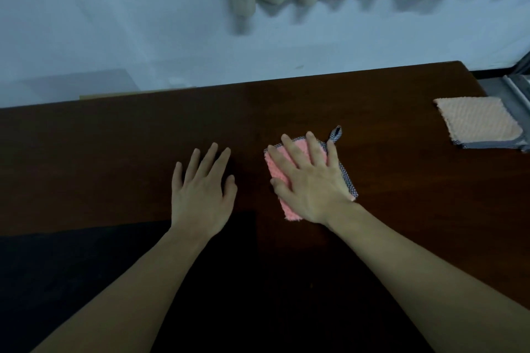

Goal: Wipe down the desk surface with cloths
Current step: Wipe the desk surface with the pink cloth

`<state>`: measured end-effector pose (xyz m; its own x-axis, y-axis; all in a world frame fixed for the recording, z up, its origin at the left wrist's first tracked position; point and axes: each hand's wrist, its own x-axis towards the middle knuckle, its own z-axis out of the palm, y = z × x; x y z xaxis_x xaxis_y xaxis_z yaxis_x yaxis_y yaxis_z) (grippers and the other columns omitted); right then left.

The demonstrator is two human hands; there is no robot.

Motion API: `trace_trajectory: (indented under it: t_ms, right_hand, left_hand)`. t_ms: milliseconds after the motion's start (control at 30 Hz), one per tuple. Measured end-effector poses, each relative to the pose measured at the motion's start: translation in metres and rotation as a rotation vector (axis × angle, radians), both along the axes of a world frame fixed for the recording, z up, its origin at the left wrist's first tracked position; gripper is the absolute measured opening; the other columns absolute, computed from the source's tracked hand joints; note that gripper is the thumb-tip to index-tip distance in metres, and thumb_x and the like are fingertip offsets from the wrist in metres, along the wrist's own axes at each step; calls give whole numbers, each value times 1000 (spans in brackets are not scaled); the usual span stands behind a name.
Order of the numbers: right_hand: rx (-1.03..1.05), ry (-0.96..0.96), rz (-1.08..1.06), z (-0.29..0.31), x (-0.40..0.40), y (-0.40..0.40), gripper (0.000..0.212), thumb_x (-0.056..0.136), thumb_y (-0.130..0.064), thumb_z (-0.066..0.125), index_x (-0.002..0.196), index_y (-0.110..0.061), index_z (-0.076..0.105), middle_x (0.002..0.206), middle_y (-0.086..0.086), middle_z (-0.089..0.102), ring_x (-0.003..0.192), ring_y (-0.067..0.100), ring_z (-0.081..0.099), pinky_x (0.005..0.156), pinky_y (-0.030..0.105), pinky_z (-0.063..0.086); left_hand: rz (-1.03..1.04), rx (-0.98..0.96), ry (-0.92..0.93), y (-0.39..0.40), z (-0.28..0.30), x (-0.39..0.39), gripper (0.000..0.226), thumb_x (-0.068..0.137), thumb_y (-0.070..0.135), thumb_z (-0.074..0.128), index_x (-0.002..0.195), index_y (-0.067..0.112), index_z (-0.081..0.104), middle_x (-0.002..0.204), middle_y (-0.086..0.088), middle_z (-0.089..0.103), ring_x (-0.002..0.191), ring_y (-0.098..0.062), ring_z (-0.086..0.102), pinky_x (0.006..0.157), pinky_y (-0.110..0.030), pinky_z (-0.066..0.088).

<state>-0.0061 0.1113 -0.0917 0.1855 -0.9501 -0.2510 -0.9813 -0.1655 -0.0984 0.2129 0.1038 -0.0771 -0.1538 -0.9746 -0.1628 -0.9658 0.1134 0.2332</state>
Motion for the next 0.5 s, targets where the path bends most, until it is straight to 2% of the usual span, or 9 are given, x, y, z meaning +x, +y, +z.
trace_trajectory:
  t_ms: [167,300,400,500]
  right_hand:
    - [34,-17,131,5,11,22,65,102,-65,12,157,-45,-16,167,-7,-23,151,35,-28,119,63,-16]
    - [4,-82,192,0,-13,58,63,101,-65,13,157,-48,-10,165,-11,-22,150,32,-30,118,57,-21]
    - [-4,-97,159,-2,-40,71,63,100,-68,14,157,-50,-5,167,-12,-16,152,30,-27,119,56,-18]
    - [37,-24,93,0,-72,58,64,100,-68,14,154,-53,-16,162,-16,-27,150,26,-32,120,55,-19]
  left_hand:
    - [3,-1,16,-1,3,-4,58,106,46,28,161,37,12,169,11,0,156,-15,-6,126,-46,-3]
    - [-44,3,20,0,5,-27,58,106,45,26,161,37,9,169,11,-3,155,-15,-9,126,-45,-5]
    - [-82,1,31,4,3,-50,58,106,45,26,161,37,8,169,11,-4,155,-15,-10,126,-45,-6]
    - [-119,18,22,5,0,-74,58,106,46,26,160,38,6,169,11,-6,155,-16,-11,125,-45,-7]
